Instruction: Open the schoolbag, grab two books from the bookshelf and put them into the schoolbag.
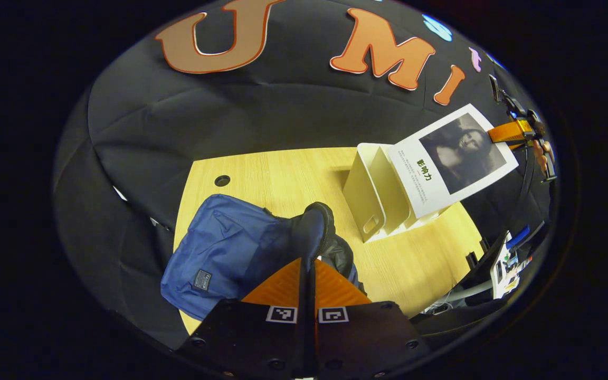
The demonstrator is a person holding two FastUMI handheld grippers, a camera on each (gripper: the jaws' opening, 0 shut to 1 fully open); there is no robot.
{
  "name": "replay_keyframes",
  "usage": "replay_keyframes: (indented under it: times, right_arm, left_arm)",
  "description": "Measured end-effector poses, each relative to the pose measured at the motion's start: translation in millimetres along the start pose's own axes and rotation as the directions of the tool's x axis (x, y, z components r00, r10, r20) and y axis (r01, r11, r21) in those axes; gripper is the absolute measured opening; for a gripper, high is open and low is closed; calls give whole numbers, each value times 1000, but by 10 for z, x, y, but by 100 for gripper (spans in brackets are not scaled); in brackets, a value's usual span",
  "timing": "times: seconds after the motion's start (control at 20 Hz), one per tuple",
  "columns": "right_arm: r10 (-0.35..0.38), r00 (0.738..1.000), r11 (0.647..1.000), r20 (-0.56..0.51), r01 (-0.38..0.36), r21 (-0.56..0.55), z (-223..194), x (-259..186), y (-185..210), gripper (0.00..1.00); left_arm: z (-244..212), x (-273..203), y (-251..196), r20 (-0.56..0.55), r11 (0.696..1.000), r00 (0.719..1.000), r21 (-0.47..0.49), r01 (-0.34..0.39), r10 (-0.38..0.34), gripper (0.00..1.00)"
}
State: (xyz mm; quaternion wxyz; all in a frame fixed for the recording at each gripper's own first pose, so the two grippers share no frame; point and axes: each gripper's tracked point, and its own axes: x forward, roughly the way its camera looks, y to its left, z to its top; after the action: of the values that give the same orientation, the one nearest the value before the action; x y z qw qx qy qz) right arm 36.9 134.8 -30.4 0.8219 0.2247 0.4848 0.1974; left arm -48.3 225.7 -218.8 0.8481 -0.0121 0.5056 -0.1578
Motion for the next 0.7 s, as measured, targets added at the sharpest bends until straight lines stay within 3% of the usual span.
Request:
replay_keyframes:
  times: [0.35, 0.55, 0.7]
  right_arm:
    - [112, 993, 991, 18, -113, 71, -406, 164, 161, 26]
    - [221, 974, 958, 43, -225, 179, -667, 364, 305, 26]
    - [247, 969, 947, 31, -248, 203, -880, 520, 362, 26]
  left_arm:
    - [42, -5, 0, -11, 999, 1000, 40, -6, 6, 1]
    - [25, 2, -16, -17, 999, 1000, 32, -6, 7, 1]
    - [45, -15, -7, -13, 999, 1000, 44, -17, 18, 1]
